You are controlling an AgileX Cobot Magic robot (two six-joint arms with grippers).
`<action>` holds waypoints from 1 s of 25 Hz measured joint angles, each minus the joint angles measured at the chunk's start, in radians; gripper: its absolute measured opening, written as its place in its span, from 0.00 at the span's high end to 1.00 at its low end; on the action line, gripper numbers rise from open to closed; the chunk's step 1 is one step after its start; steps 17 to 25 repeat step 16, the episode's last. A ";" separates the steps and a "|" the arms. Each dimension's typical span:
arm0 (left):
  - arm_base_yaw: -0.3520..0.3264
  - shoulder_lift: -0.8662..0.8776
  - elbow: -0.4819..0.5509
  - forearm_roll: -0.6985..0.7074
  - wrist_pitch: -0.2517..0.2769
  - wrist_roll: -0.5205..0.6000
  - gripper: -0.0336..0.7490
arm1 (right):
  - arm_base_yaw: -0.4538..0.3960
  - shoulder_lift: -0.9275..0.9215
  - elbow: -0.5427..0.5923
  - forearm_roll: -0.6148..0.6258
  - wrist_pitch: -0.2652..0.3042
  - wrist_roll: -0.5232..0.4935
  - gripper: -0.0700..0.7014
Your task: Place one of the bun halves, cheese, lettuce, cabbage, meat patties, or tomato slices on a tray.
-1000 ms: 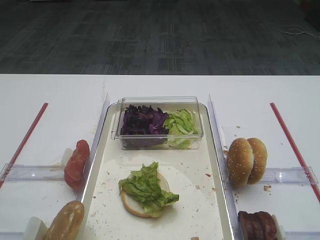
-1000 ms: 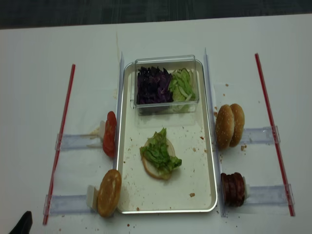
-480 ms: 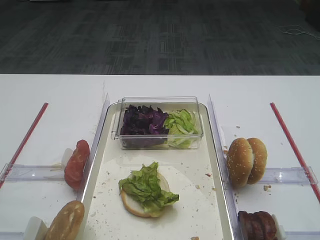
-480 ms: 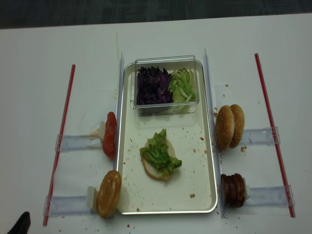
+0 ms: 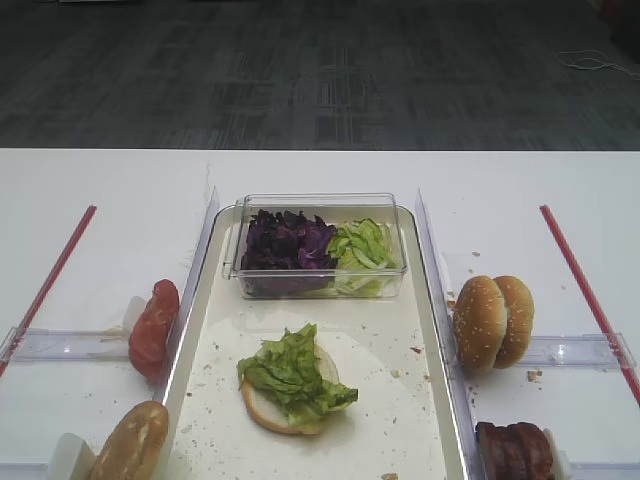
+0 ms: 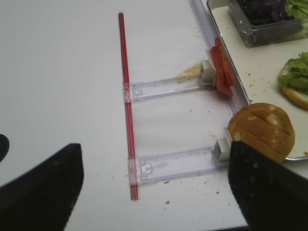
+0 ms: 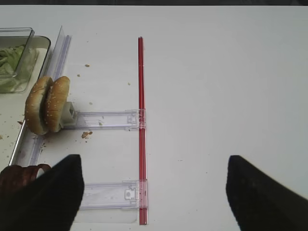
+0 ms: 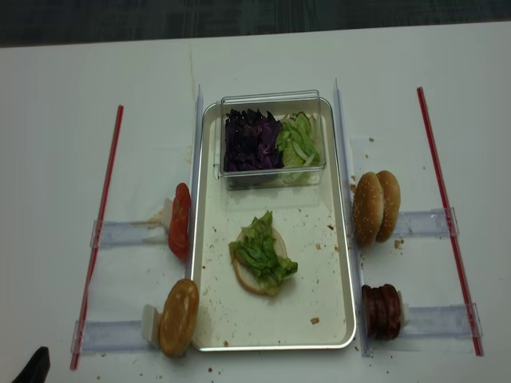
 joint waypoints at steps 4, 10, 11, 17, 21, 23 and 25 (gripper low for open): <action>0.000 0.000 0.000 0.000 0.000 0.000 0.19 | 0.000 0.000 0.000 0.000 0.000 0.000 0.09; 0.000 0.000 0.000 0.000 0.000 0.000 0.19 | 0.000 0.000 0.000 0.000 -0.002 0.000 0.09; 0.000 0.000 0.000 0.000 0.000 0.000 0.19 | 0.000 0.000 0.000 0.000 -0.002 0.000 0.09; 0.000 0.000 0.000 0.000 0.000 0.000 0.19 | 0.000 0.000 0.000 0.000 -0.004 0.000 0.09; 0.000 0.000 0.000 0.000 0.000 0.000 0.19 | 0.000 0.000 0.000 0.000 -0.004 0.000 0.09; 0.000 0.000 0.000 0.000 0.000 0.000 0.19 | 0.000 0.000 0.000 0.000 -0.004 0.000 0.09; 0.000 0.000 0.000 0.000 0.000 0.000 0.19 | 0.000 0.000 0.000 0.000 -0.004 0.000 0.09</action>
